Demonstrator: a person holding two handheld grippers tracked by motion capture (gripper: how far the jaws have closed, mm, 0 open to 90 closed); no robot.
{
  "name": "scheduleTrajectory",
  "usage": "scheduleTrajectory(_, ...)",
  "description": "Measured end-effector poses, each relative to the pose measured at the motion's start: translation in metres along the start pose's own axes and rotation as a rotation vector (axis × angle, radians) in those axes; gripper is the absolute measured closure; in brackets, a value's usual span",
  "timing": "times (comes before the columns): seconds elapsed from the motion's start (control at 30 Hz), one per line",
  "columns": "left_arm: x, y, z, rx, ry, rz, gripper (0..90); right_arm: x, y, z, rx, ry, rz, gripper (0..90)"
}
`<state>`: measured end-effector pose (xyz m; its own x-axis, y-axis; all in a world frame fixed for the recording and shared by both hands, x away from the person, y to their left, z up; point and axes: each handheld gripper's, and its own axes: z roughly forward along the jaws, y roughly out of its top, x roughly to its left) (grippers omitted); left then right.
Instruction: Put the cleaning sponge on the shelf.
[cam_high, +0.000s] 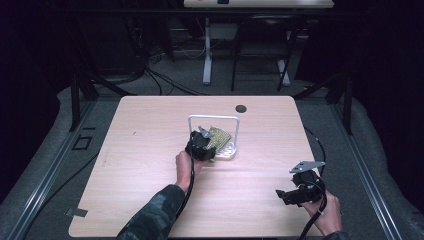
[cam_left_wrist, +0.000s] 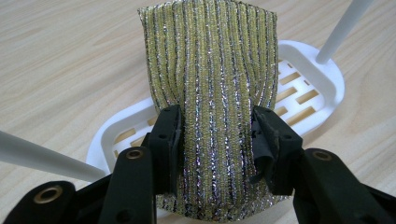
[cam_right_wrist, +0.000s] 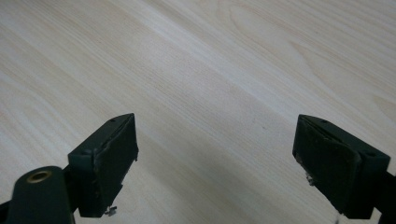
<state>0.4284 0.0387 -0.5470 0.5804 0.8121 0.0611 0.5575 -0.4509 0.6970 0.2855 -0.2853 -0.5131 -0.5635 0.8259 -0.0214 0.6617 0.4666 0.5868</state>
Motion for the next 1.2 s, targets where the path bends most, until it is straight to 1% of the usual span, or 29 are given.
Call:
scheduleTrajectory(0.13, 0.000, 0.000, 0.000, 0.005, 0.001, 0.002, 51.6, 0.000, 0.000, -0.001, 0.002, 0.001, 0.001, 13.3)
scheduleTrajectory(0.27, -0.003, 0.000, 0.000, 0.003, 0.007, -0.010, 44.9, 0.000, 0.000, -0.001, -0.003, 0.000, 0.005, 13.3)
scheduleTrajectory(0.37, -0.004, 0.000, -0.001, 0.006, 0.010, -0.008, 40.4, 0.000, 0.000, -0.001, -0.005, -0.001, 0.004, 13.4)
scheduleTrajectory(0.47, -0.005, 0.001, -0.002, 0.001, 0.014, -0.001, 39.1, -0.001, 0.000, -0.002, -0.005, -0.005, 0.001, 13.4)
scheduleTrajectory(0.6, -0.005, 0.002, -0.004, 0.002, 0.001, 0.003, 35.7, -0.001, 0.000, -0.002, -0.006, -0.007, 0.000, 13.4)
scheduleTrajectory(0.8, -0.006, 0.003, -0.008, -0.008, -0.006, 0.010, 27.9, 0.000, -0.001, -0.002, -0.006, -0.006, 0.006, 13.3)
scheduleTrajectory(0.83, -0.006, 0.004, -0.009, -0.012, -0.009, 0.010, 24.9, 0.000, -0.001, -0.003, -0.007, -0.007, 0.008, 13.3)
scheduleTrajectory(0.87, -0.006, 0.004, -0.010, -0.017, -0.022, 0.009, 24.9, 0.000, -0.001, -0.003, -0.007, -0.007, 0.008, 13.3)
scheduleTrajectory(0.93, -0.007, 0.005, -0.012, -0.024, -0.033, 0.016, 19.1, 0.000, -0.001, -0.003, -0.007, -0.008, 0.007, 13.3)
scheduleTrajectory(1.0, -0.008, 0.007, -0.016, -0.030, -0.044, 0.021, 15.3, 0.000, -0.001, -0.003, -0.007, -0.008, 0.007, 13.3)
scheduleTrajectory(1.03, -0.010, 0.009, -0.021, -0.035, -0.044, 0.032, 15.2, 0.000, -0.001, -0.003, -0.008, -0.009, 0.008, 13.3)
scheduleTrajectory(1.07, -0.010, 0.009, -0.021, -0.035, -0.044, 0.032, 15.0, 0.000, -0.001, -0.003, -0.008, -0.009, 0.008, 13.3)
scheduleTrajectory(1.1, -0.010, 0.010, -0.024, -0.037, -0.053, 0.038, 15.0, 0.000, -0.001, -0.003, -0.008, -0.009, 0.009, 13.3)
scheduleTrajectory(1.2, -0.012, 0.013, -0.032, -0.044, -0.058, 0.057, 13.7, 0.000, -0.001, -0.004, -0.006, -0.007, 0.010, 13.3)
